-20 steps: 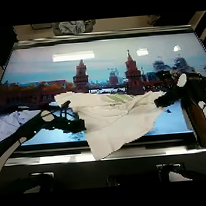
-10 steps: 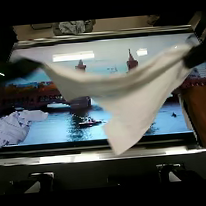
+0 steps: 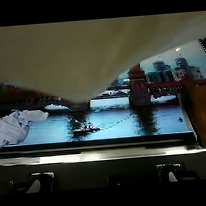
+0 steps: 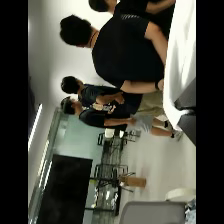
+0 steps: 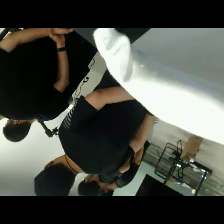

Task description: Fold the shirts.

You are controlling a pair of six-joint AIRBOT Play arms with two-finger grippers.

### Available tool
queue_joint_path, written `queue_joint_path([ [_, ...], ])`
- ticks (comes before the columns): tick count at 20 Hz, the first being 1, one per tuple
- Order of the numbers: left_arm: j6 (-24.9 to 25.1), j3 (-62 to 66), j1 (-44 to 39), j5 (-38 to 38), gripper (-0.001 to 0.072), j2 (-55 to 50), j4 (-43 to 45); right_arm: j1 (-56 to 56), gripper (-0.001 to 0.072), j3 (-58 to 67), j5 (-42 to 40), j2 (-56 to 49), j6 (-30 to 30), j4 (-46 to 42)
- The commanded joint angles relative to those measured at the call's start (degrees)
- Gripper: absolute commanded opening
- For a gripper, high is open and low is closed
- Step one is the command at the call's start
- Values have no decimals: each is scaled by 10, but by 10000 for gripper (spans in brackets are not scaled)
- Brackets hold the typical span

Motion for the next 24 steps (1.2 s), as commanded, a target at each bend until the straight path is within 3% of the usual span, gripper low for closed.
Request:
queue_joint_path([
  [1,-14,-18,4,-24,26,17,29,0,42,8,11,7,2,-7],
  [7,-9,-125,3,-85,26,-45,29,0,43,8,39,-119,2,8],
  [12,5,-327,-6,-59,29,-167,29,0,44,7,138,-366,0,60],
  [14,4,-384,-13,-5,29,-249,26,0,44,7,106,-479,9,91],
  [17,5,-373,-13,39,29,-383,-35,0,44,7,62,-600,78,155],
  [19,7,-354,-15,47,30,-442,-67,0,44,7,53,-640,111,203],
  [22,34,-352,-29,34,30,-489,-82,0,44,7,57,-671,106,277],
  [23,34,-352,-33,27,38,-493,-82,0,62,8,61,-672,103,281],
  [24,34,-350,-31,22,204,-491,-82,-5,250,10,67,-666,100,280],
])
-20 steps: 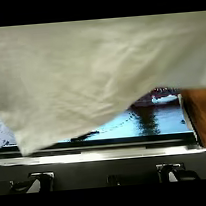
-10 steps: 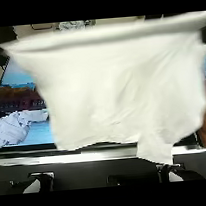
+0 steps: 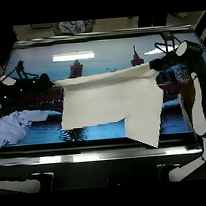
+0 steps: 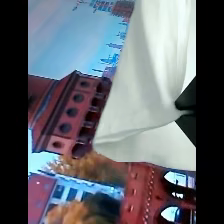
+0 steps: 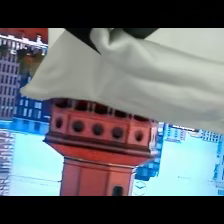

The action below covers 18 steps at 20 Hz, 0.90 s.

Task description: Fold the shirts.

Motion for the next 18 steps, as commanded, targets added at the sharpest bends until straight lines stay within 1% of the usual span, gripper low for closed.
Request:
queue_joint_path([
  [1,11,13,4,-31,532,-30,-20,-12,515,10,28,-10,-17,56],
  [2,19,35,22,-80,670,-28,-17,-26,547,19,62,5,-63,54],
  [3,31,58,42,-138,625,-28,-8,-47,547,27,105,23,-113,47],
  [4,32,76,62,-204,444,-27,13,-72,545,28,149,40,-137,34],
  [5,32,80,78,-263,399,-23,42,-103,542,28,216,54,-143,24],
  [6,41,76,86,-316,401,-18,76,-133,542,23,278,62,-147,21],
  [7,47,59,89,-350,409,-10,107,-165,540,12,333,66,-147,22],
  [8,50,24,88,-360,518,3,127,-189,538,-10,369,73,-148,23],
  [9,63,-26,85,-353,566,23,123,-207,537,-47,387,87,-158,22],
  [10,71,-78,80,-327,566,42,115,-220,537,-90,377,105,-164,23],
  [12,88,-170,61,-273,566,69,92,-231,538,-161,314,132,-166,57],
  [13,97,-199,48,-250,565,72,78,-228,576,-170,299,131,-167,76],
  [14,96,-214,35,-233,565,71,67,-221,679,-169,287,130,-173,91],
  [15,96,-222,20,-213,565,71,58,-212,708,-169,275,130,-188,104],
  [17,96,-217,-9,-175,565,71,42,-199,709,-169,251,132,-222,125],
  [18,96,-212,-22,-154,565,71,38,-193,709,-169,240,132,-226,131],
])
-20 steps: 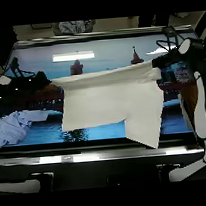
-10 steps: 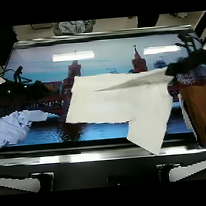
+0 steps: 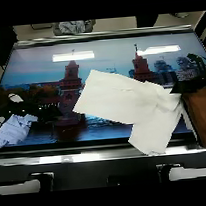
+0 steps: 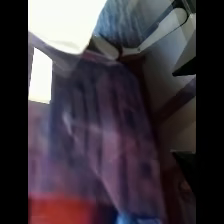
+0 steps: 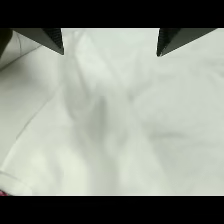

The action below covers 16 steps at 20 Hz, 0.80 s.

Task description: Fold the shirts.

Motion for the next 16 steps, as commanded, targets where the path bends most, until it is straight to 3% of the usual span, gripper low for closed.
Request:
queue_joint_path([
  [1,6,-10,-46,79,565,4,-23,10,708,-12,-42,5,-34,39],
  [5,-7,35,-65,121,565,-15,-23,9,706,-11,-52,7,-38,38],
  [16,-6,107,-112,89,548,-125,-28,9,703,-17,22,49,-5,-95],
])
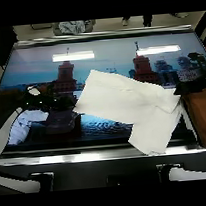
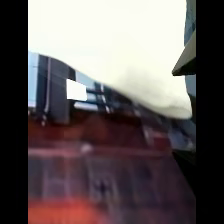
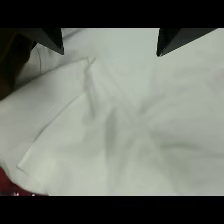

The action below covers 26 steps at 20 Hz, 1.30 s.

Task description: Fold the shirts.

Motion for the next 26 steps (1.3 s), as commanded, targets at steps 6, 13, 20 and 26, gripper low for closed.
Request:
queue_joint_path([
  [6,-12,5,-50,14,162,-32,4,0,694,-188,13,102,19,-76],
  [13,2,5,-41,-12,30,-24,5,0,688,-402,-51,168,52,-115],
  [20,12,5,-39,-17,30,-22,5,0,586,-437,-133,128,115,-100],
  [26,29,5,-39,-17,30,-22,5,0,376,-437,-203,111,114,-52],
])
